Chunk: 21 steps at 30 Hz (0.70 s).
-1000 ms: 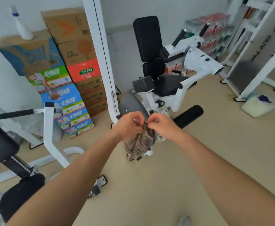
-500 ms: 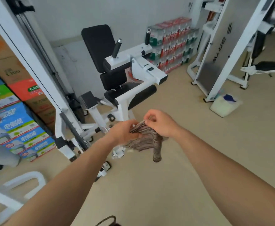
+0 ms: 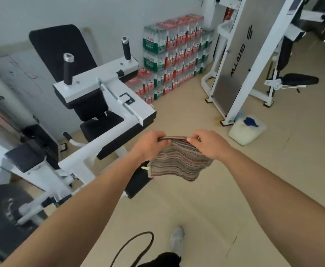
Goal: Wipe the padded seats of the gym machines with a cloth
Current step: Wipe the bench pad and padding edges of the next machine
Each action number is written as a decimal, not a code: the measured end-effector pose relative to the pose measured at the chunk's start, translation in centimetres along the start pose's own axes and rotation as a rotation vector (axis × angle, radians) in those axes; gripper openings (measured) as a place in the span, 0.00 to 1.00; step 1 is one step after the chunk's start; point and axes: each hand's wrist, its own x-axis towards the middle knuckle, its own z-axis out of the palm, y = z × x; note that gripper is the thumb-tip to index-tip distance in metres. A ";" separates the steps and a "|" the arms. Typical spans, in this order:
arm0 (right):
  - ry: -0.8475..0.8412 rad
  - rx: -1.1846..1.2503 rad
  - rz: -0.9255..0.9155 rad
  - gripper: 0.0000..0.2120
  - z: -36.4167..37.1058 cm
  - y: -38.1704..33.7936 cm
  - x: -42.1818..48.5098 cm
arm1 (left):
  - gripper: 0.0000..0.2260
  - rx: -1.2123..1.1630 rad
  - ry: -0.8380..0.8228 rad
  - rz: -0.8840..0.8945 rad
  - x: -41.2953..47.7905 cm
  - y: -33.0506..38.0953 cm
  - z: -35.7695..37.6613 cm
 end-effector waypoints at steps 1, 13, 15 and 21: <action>-0.038 0.031 0.013 0.16 -1.0 1.3 2.4 | 0.09 -0.018 0.000 -0.004 2.9 0.4 0.0; -0.286 -0.092 -0.027 0.12 -11.6 11.5 29.7 | 0.10 -0.063 -0.085 -0.119 32.0 2.6 -1.7; -0.294 -0.132 -0.078 0.11 -12.3 12.6 34.3 | 0.11 -0.072 -0.082 -0.167 36.2 2.0 -1.9; -0.372 -0.048 -0.194 0.14 -15.1 16.2 49.3 | 0.12 -0.108 -0.070 -0.291 48.8 0.9 -3.3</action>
